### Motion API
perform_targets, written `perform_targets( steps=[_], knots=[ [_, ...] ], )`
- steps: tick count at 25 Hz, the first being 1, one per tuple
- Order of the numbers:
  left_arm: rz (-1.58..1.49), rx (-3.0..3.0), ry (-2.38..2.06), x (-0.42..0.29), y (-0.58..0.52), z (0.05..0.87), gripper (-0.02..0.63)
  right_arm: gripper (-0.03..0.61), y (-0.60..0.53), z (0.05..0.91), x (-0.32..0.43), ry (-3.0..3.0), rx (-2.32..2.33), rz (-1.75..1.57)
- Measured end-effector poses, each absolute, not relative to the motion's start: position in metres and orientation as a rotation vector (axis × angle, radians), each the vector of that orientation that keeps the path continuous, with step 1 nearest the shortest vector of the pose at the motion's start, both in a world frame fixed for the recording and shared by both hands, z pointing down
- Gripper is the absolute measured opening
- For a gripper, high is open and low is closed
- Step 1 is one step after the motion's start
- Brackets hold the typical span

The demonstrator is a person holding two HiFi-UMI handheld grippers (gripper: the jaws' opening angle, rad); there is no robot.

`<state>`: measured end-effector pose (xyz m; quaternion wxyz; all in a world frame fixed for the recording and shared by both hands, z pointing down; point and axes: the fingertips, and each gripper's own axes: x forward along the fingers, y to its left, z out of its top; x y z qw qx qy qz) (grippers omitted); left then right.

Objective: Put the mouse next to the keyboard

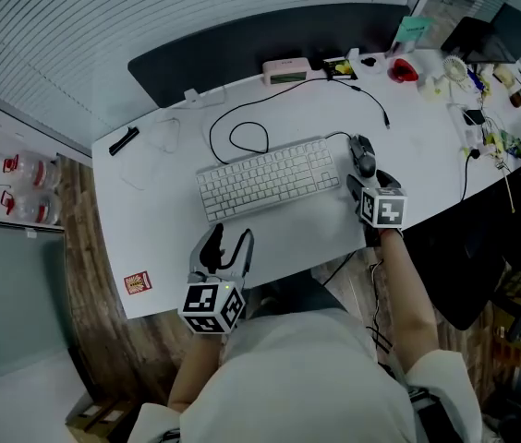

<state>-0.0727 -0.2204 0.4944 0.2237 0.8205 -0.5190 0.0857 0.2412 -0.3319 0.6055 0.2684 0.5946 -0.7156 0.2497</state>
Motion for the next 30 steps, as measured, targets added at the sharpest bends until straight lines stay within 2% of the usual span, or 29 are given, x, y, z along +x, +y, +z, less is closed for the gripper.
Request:
perform_targets(
  steps=[6,14,25,30],
  knots=[
    [0.207,2.279,-1.434,-0.075,-0.189,0.489,0.244,0.314,-0.291,0.574,0.210,-2.035,1.602,0.629],
    [0.199,2.277,-1.451,-0.083,-0.140,0.486,0.218,0.222,-0.229,0.534,0.166,-2.159,1.593,0.551],
    [0.196,2.259,-1.507,-0.105,-0.078,0.483,0.123,0.058,-0.145,0.488,0.107,-2.330,1.559,0.435],
    [0.191,2.261,-1.524,-0.112,-0.058,0.482,0.086,0.027,-0.112,0.472,0.082,-2.402,1.527,0.357]
  ],
)
